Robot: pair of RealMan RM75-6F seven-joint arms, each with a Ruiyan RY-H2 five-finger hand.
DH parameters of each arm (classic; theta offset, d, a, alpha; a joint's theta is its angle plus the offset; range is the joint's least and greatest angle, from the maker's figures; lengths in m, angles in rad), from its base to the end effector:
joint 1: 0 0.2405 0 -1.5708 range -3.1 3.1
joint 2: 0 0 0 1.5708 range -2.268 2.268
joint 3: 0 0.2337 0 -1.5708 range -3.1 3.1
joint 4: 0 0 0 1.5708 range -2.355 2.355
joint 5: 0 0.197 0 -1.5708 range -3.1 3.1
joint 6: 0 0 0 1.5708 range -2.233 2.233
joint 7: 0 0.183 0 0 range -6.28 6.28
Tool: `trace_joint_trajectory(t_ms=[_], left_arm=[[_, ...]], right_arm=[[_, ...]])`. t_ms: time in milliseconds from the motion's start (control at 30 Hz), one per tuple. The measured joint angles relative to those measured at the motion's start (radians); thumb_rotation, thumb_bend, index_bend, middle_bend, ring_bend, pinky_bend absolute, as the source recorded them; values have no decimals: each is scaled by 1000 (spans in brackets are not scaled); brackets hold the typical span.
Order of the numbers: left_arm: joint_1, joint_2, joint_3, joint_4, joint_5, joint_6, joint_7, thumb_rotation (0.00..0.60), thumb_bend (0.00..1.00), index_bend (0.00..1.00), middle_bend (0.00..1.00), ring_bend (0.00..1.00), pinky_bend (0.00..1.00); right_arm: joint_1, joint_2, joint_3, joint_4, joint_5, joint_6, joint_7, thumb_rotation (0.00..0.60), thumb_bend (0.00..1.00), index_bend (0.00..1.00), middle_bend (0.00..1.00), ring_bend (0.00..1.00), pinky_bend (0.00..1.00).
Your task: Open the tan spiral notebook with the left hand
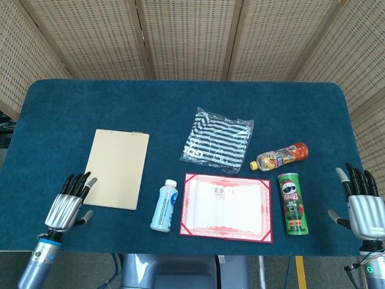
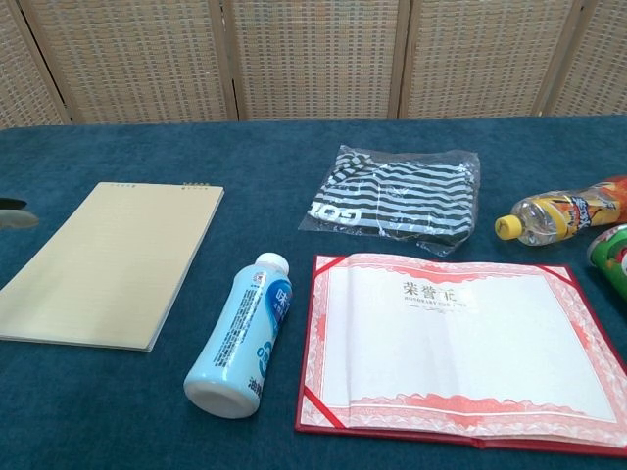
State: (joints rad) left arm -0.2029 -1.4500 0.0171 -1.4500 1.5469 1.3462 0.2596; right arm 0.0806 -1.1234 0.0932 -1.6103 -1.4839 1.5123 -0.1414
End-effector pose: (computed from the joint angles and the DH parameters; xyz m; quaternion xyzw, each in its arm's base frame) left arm -0.2522 0.2298 0.0358 -0.6984 -0.3547 -0.3473 0.5156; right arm -0.2828 -0.2241 0.1733 0.5982 -0.3315 0.3650 0.6317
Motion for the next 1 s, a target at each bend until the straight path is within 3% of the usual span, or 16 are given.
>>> trace_joint_trajectory(t_ms=[1000], left_arm=[[-77, -147, -34, 160, -93, -143, 44, 600, 332, 0, 0, 0, 0]], right_arm=[[-3, 5, -3, -9, 3, -7, 47, 600, 48, 29, 0, 0, 0]])
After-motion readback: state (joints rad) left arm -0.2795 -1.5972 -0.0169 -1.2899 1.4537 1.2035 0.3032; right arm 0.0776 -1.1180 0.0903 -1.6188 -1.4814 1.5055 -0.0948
